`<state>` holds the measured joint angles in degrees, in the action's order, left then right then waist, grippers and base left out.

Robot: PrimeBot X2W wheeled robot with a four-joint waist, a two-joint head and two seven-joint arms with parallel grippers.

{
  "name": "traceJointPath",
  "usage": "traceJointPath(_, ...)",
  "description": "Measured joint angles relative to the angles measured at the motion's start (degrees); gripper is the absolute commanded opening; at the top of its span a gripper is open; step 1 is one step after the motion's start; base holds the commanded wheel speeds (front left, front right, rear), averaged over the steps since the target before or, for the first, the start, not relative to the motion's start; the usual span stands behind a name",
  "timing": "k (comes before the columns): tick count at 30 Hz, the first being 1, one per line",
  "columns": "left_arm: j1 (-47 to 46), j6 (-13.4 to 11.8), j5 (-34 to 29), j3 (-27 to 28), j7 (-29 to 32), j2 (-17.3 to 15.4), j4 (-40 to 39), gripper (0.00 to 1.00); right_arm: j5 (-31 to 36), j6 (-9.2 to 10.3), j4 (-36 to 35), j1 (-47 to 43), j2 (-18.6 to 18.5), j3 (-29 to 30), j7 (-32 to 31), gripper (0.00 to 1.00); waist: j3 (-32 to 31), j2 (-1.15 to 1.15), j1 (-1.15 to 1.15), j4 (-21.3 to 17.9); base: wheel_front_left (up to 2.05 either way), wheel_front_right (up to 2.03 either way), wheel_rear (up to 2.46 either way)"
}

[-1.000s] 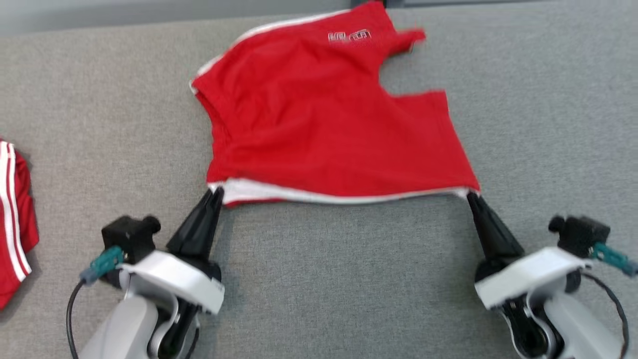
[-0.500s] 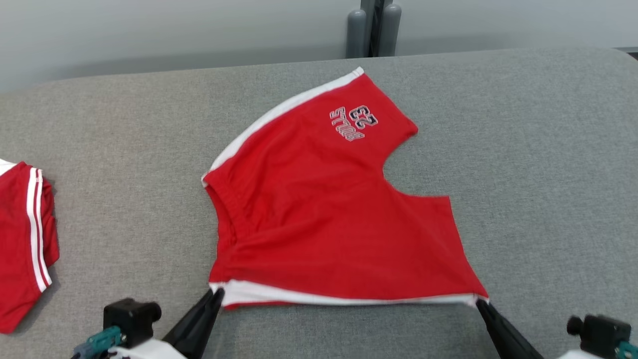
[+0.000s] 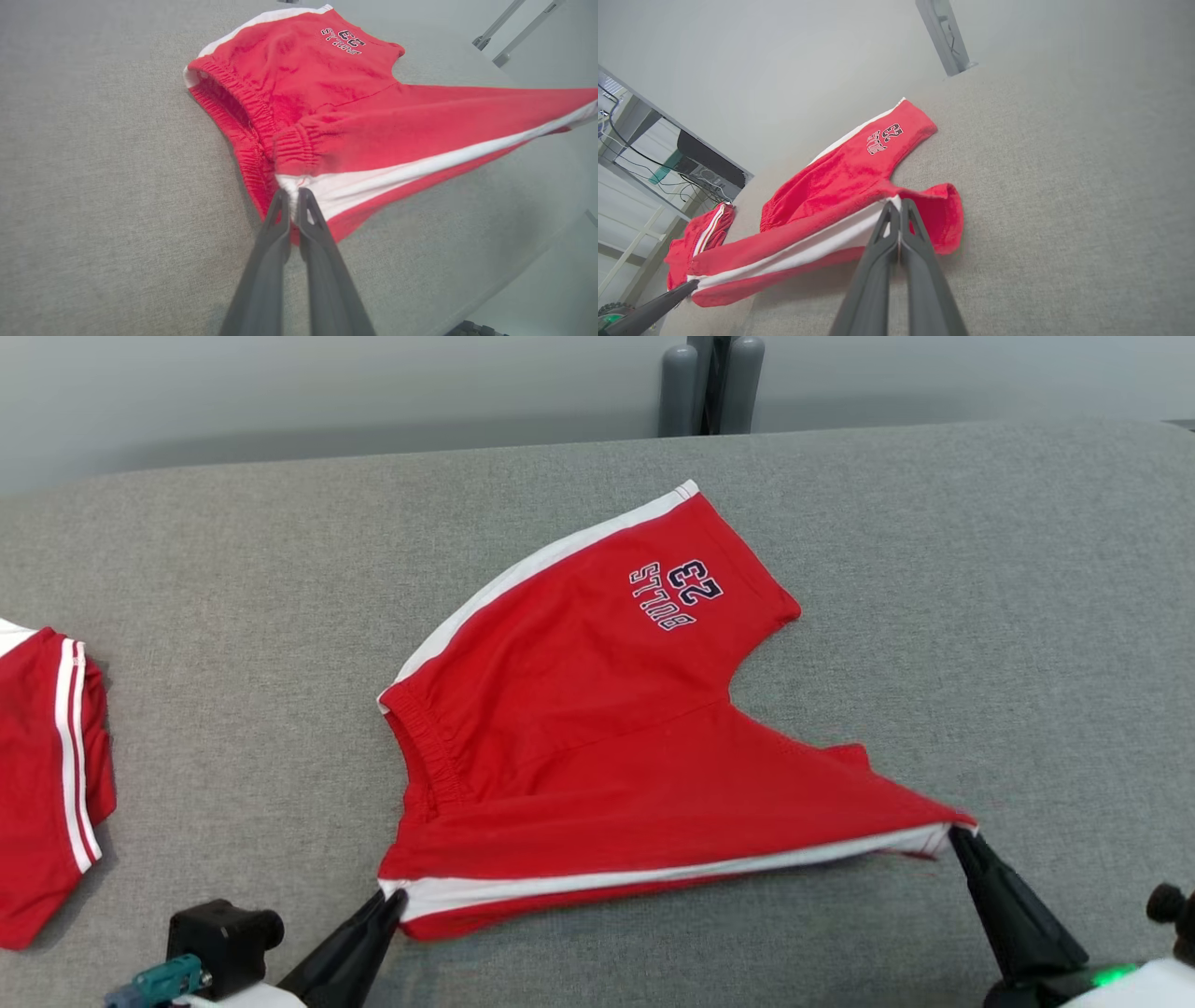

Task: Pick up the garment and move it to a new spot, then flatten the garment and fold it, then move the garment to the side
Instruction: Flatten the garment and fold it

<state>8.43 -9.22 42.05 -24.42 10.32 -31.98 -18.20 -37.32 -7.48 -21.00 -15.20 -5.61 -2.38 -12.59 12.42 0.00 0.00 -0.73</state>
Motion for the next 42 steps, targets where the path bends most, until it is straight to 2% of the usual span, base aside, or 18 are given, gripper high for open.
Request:
traceJointPath(6,-5.1,0.73,0.43,1.65,-1.24,0.75,0.04,0.0,0.91,-0.01,2.12,10.23,-0.03,0.71,2.05,0.0,1.86,0.0,0.0,0.88,0.0,0.0,0.0)
traceJointPath(10,-11.26,2.41,0.65,2.04,-1.38,2.03,0.83,0.0,2.02,-0.01,5.71,19.61,-2.55,0.16,2.6,0.0,4.07,0.0,0.0,2.28,0.0,0.0,0.0)
traceJointPath(19,-23.93,7.79,2.43,1.55,-2.57,5.84,8.65,0.0,0.81,-0.01,19.31,43.76,-9.22,-5.12,3.52,0.0,11.15,0.0,0.0,5.97,0.0,0.0,0.0)
traceJointPath(25,-31.93,11.29,3.54,0.11,-4.16,10.36,15.62,0.0,-0.66,-0.01,30.53,56.35,-12.87,-9.16,4.89,0.0,16.16,0.0,0.0,9.31,0.0,0.0,0.0)
traceJointPath(31,-37.81,13.5,4.0,-1.83,-5.35,14.43,21.4,0.0,-1.62,-0.01,39.62,63.91,-15.19,-13.16,6.33,0.0,19.81,0.0,0.0,12.22,0.0,0.0,0.0)
traceJointPath(39,-43.03,15.24,4.38,-3.92,-7.42,17.51,29.16,0.0,-5.38,-0.01,51.41,71.04,-16.29,-20.52,10.48,0.0,22.81,0.0,0.0,14.95,0.0,0.0,0.0)
traceJointPath(40,-43.18,15.29,4.38,-4.08,-7.6,17.68,29.64,0.1,-6.16,0.0,52.02,71.43,-16.26,-21.07,11.07,0.0,22.78,0.0,0.0,14.9,0.0,0.0,0.0)
traceJointPath(41,-43.25,15.3,4.37,-4.09,-8.03,17.81,30.03,0.48,-6.8,-0.01,52.69,71.86,-16.27,-21.61,11.79,0.15,22.72,0.0,0.0,14.84,0.0,0.0,0.0)
traceJointPath(42,-43.28,15.3,4.37,-4.03,-8.49,17.86,30.37,0.93,-7.64,0.0,53.26,72.15,-16.23,-22.14,12.43,0.42,22.62,0.0,0.0,14.77,0.0,0.0,0.0)
